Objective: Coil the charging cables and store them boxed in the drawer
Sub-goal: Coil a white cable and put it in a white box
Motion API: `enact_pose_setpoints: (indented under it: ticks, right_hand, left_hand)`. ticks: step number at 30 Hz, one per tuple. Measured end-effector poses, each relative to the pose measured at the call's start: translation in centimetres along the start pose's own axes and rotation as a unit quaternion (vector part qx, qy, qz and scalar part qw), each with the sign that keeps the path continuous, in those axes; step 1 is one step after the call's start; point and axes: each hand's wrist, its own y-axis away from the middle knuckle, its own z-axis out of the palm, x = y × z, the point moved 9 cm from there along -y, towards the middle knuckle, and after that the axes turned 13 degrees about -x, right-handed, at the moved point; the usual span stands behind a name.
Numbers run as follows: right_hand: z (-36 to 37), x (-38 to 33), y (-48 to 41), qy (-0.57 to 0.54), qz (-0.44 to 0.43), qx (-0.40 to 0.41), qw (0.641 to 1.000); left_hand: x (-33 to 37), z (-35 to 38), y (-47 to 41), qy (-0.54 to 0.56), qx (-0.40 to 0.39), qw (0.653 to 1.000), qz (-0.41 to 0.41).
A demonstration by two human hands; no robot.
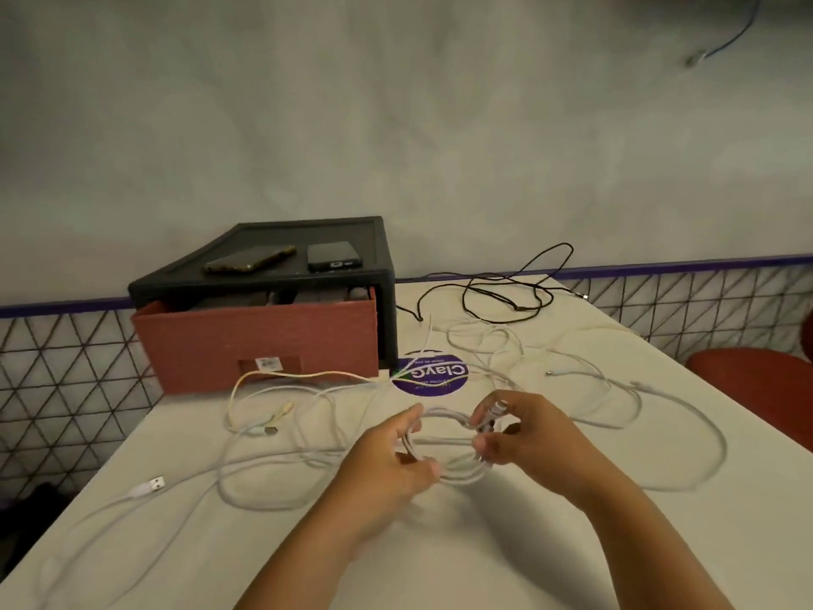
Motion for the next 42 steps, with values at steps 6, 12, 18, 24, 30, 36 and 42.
enact_pose_setpoints:
  ticks: [6,12,18,24,30,36,42]
  right_hand:
    - [0.3,2.6,2.3,0.108,0.039,-0.024,0.993]
    - [0.3,4.5,3.9,0.191,0.088,-0.025,0.977]
    - [0.3,5.0,4.5,0.18,0.106,-0.027,0.978]
    - [-1.0,4.3,4.8,0.161,0.092,-0.042,0.982]
    - [-3.0,-0.1,4.0,0.131,0.033,0.029,0.99]
    - [-1.7,-5.9,0.0,0.133,-0.019,0.049,0.99]
    - [0.6,-10.2,-7.0,0.192,-0.032,0.035,0.98]
  left_hand:
    - [-2.3,3.7,1.6,-0.063,-0.038,0.997,-0.037]
    - [-1.9,5.3,2.3,-0.22,-0.026,0.975,-0.018]
    - [-1.3,5.3,2.8,-0.305,-0.018,0.952,-0.022]
    - [-2.0,3.3,3.4,-0.259,-0.018,0.965,-0.029]
    - [-0.5,-1.1,3.8,-0.174,0.024,0.984,-0.01]
    - [0.8,-7.3,3.7,0.064,0.096,0.993,0.009]
    - [-0.1,-14.0,2.0,0.261,0.168,0.95,0.009]
